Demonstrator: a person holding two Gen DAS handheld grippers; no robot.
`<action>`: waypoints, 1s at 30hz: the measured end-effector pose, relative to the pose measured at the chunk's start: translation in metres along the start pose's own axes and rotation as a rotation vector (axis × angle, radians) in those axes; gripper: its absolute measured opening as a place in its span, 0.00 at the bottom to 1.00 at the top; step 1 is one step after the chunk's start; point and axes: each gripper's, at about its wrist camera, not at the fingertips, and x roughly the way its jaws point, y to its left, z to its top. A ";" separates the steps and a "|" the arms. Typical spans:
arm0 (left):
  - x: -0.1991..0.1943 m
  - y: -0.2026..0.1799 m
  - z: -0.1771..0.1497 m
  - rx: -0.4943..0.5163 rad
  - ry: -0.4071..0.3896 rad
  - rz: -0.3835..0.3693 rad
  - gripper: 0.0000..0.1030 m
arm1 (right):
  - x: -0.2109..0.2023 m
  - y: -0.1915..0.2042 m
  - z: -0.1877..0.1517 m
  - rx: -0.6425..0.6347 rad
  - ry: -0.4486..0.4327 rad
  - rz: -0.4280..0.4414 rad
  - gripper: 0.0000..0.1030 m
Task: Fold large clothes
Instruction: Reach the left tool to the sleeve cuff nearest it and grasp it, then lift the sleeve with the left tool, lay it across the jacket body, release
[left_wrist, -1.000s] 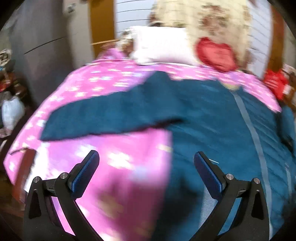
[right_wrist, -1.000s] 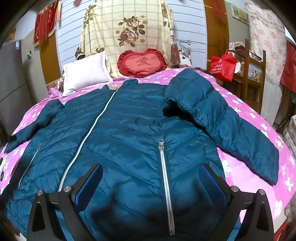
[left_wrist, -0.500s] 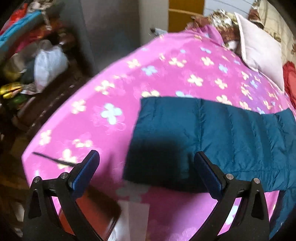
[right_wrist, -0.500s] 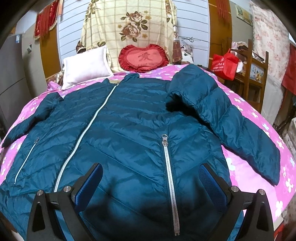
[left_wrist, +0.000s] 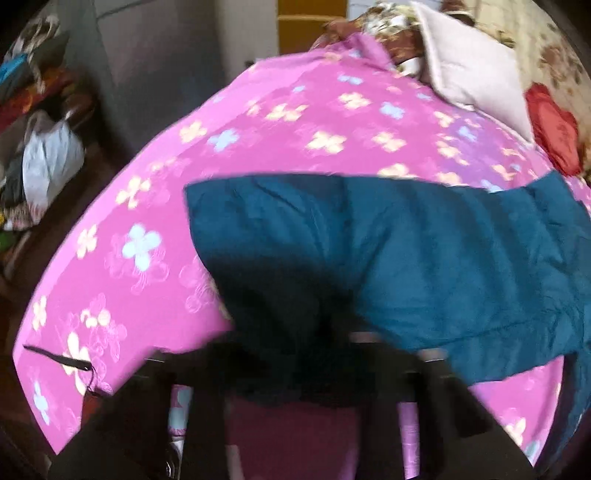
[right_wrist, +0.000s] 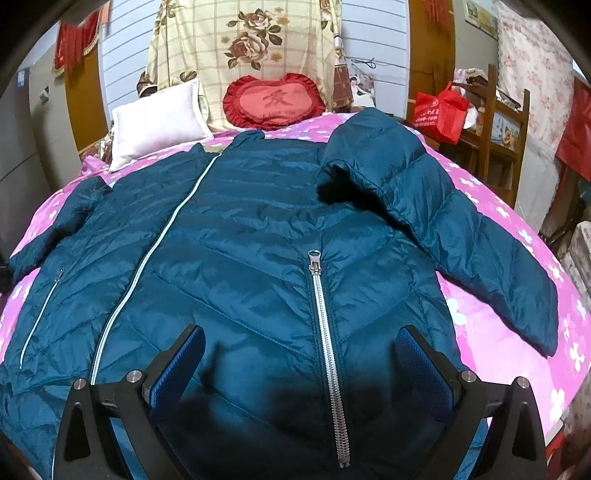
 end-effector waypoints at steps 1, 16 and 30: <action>-0.007 -0.005 0.001 0.007 -0.026 0.004 0.13 | 0.000 0.000 0.000 0.001 -0.001 -0.001 1.00; -0.188 -0.149 0.011 0.065 -0.276 -0.472 0.12 | -0.023 -0.036 0.002 -0.012 -0.057 -0.237 1.00; -0.288 -0.426 -0.017 0.284 -0.195 -0.915 0.12 | -0.029 -0.082 -0.007 0.101 0.003 -0.209 1.00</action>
